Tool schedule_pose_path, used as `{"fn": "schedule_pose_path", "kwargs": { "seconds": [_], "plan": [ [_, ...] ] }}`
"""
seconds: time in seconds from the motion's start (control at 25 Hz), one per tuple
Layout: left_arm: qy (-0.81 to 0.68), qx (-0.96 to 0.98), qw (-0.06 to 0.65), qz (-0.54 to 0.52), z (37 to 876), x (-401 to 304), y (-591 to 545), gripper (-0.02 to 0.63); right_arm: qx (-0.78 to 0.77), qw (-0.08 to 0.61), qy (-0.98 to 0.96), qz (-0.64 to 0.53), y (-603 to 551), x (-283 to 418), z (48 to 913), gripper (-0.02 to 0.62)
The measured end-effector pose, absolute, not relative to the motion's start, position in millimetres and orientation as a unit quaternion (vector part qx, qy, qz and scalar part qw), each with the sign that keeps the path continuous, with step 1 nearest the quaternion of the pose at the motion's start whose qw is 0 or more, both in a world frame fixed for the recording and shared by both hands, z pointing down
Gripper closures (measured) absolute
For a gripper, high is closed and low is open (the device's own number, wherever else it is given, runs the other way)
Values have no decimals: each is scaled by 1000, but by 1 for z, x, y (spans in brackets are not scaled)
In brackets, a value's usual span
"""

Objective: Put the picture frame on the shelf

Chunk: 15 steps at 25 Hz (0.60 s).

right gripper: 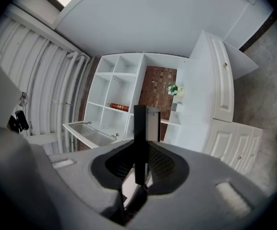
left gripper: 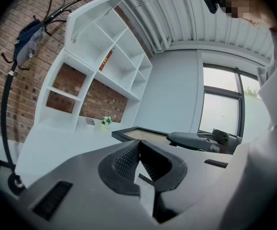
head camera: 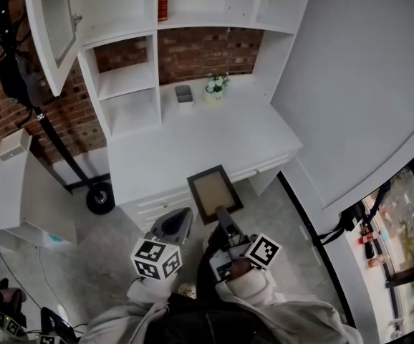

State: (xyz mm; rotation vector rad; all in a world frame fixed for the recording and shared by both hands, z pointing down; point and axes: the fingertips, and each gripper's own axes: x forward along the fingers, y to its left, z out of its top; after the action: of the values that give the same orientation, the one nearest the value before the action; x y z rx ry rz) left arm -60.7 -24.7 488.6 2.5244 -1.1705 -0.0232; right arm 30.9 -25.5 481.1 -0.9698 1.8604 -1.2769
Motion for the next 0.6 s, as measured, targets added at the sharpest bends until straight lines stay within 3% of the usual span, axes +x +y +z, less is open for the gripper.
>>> {"fn": "schedule_pose_path", "kwargs": {
  "seconds": [0.6],
  "plan": [
    [-405, 897, 177, -5, 493, -14, -124, 601, -364, 324, 721, -492, -126, 67, 482, 528]
  ]
}}
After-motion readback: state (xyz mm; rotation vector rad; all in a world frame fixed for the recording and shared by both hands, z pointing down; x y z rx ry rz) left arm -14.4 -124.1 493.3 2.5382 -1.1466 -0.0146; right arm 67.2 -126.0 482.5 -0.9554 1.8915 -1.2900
